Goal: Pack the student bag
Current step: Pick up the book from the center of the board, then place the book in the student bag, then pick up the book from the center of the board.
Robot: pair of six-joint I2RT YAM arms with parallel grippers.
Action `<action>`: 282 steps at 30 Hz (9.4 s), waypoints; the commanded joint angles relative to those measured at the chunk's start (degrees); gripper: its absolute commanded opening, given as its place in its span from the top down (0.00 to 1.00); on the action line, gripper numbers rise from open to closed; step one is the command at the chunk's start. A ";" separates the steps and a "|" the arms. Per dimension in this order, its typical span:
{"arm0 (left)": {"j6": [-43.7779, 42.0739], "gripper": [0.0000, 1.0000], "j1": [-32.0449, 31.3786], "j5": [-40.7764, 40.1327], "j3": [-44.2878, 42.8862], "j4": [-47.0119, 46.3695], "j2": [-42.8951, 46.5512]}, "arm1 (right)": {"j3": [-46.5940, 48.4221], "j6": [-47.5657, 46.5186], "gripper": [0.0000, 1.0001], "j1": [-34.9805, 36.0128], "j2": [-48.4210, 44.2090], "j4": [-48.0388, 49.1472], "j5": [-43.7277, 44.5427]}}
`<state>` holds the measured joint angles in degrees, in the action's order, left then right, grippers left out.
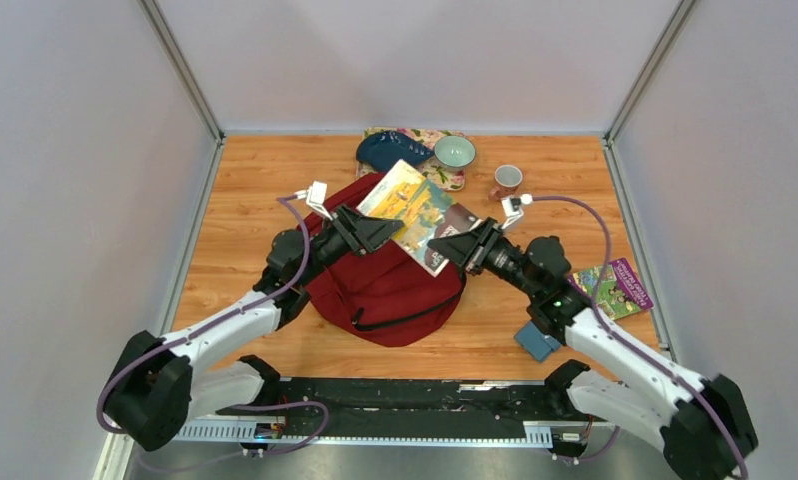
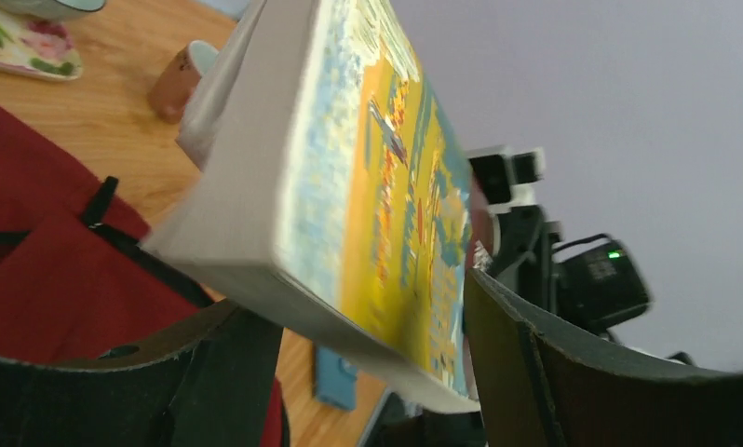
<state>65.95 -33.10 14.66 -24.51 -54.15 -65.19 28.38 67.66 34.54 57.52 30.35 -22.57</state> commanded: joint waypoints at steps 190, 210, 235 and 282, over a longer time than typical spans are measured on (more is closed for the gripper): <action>-53.91 1.00 -16.20 -15.01 -21.63 40.26 12.89 | 2.91 15.57 1.00 2.54 10.14 -4.09 5.77; -50.22 1.00 -16.20 -16.59 -19.87 43.69 14.39 | 19.09 17.86 0.91 13.09 45.67 4.64 29.33; -48.38 1.00 -16.12 -15.97 -16.09 42.55 15.18 | 10.12 2.04 0.12 10.28 28.27 -15.31 28.72; -50.40 0.36 -16.29 3.80 -24.89 56.62 7.88 | 7.64 -6.57 0.07 -4.37 -22.79 -72.25 53.78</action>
<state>15.44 -49.10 9.67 -44.99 0.60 -56.60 33.78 61.60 37.69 38.59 -26.26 24.84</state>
